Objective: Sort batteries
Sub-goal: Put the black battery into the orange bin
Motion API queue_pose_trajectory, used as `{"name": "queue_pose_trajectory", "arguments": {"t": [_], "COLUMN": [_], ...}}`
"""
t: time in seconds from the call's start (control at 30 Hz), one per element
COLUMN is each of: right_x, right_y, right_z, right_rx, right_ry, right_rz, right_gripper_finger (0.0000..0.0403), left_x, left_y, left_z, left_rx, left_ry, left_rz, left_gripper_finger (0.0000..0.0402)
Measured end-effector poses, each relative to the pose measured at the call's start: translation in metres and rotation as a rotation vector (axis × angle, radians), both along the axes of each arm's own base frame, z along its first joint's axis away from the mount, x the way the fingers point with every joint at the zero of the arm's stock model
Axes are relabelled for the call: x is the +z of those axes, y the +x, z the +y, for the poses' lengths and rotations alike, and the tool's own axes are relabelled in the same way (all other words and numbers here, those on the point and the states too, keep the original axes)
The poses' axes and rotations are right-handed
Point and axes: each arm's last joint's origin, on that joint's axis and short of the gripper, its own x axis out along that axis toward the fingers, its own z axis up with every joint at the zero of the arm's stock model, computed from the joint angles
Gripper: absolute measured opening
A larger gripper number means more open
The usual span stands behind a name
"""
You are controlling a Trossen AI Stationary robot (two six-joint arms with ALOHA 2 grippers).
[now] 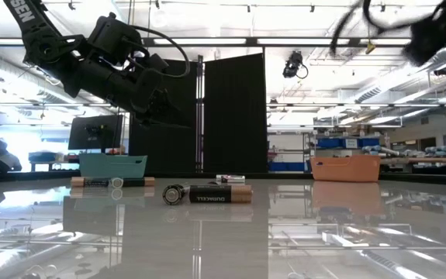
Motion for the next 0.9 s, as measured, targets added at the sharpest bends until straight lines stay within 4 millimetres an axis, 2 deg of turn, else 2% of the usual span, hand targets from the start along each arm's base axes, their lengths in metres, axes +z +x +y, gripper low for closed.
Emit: {"name": "queue_pose_trajectory", "arguments": {"t": [0.2, 0.33, 0.63, 0.9], "right_x": [-0.027, -0.048, -0.076, -0.08], "right_y": [-0.004, -0.017, -0.039, -0.037], "right_z": [-0.049, -0.065, -0.069, -0.064], "right_rx": [-0.067, -0.12, -0.118, -0.079], "right_ry": [0.119, 0.182, 0.215, 0.199], "right_rz": [0.141, 0.209, 0.255, 0.252], "right_gripper_finger": [0.0007, 0.001, 0.0008, 0.0008], "left_x": [0.0, -0.002, -0.004, -0.004], "left_y": [0.0, -0.001, -0.001, -0.002], "left_z": [0.0, 0.0, 0.0, 0.0], "left_rx": [-0.01, -0.017, -0.019, -0.009], "left_ry": [0.025, 0.039, 0.039, 0.055], "left_rz": [0.012, 0.032, 0.053, 0.061], "left_gripper_finger": [0.001, 0.001, 0.001, 0.001]}}
